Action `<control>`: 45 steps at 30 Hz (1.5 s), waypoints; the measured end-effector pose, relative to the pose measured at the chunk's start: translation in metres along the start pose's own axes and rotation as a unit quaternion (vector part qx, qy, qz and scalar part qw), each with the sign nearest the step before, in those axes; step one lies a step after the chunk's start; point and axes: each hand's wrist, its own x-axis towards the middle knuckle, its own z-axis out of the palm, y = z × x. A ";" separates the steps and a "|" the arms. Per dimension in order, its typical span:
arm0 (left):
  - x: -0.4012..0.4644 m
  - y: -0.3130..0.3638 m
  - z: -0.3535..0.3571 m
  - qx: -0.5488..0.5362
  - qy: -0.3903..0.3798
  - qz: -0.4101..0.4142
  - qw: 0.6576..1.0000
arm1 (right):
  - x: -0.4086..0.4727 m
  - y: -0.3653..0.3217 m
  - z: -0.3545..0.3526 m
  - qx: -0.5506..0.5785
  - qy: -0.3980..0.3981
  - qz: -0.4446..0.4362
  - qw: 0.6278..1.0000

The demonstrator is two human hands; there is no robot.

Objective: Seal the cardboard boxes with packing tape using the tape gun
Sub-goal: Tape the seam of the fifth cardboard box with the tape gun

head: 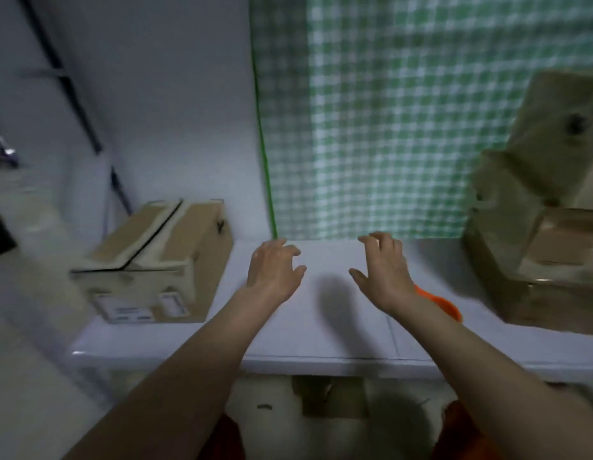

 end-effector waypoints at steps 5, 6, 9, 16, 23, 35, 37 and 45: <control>-0.018 -0.102 -0.034 -0.002 0.074 -0.104 0.992 | 0.022 -0.105 0.048 0.034 -0.062 -0.109 0.992; -0.021 -0.120 -0.040 0.010 0.087 -0.114 0.990 | 0.025 -0.125 0.055 0.038 -0.069 -0.131 0.988; -0.027 -0.170 -0.049 0.023 0.121 -0.155 0.980 | 0.034 -0.178 0.076 0.060 -0.089 -0.182 0.977; -0.026 -0.245 -0.053 0.055 0.145 -0.264 0.952 | 0.051 -0.257 0.114 0.108 -0.135 -0.216 0.961; -0.010 -0.296 -0.062 0.005 0.090 -0.345 0.934 | 0.072 -0.286 0.146 0.156 -0.184 -0.161 0.957; -0.006 -0.277 -0.073 0.007 0.062 -0.391 0.918 | 0.074 -0.268 0.151 0.212 -0.141 -0.072 0.964; -0.012 -0.258 -0.070 0.008 0.060 -0.365 0.929 | 0.075 -0.257 0.144 0.189 -0.110 -0.031 0.975; -0.041 -0.150 -0.048 -0.112 -0.054 -0.241 0.962 | 0.079 -0.171 0.098 0.051 -0.072 0.102 0.991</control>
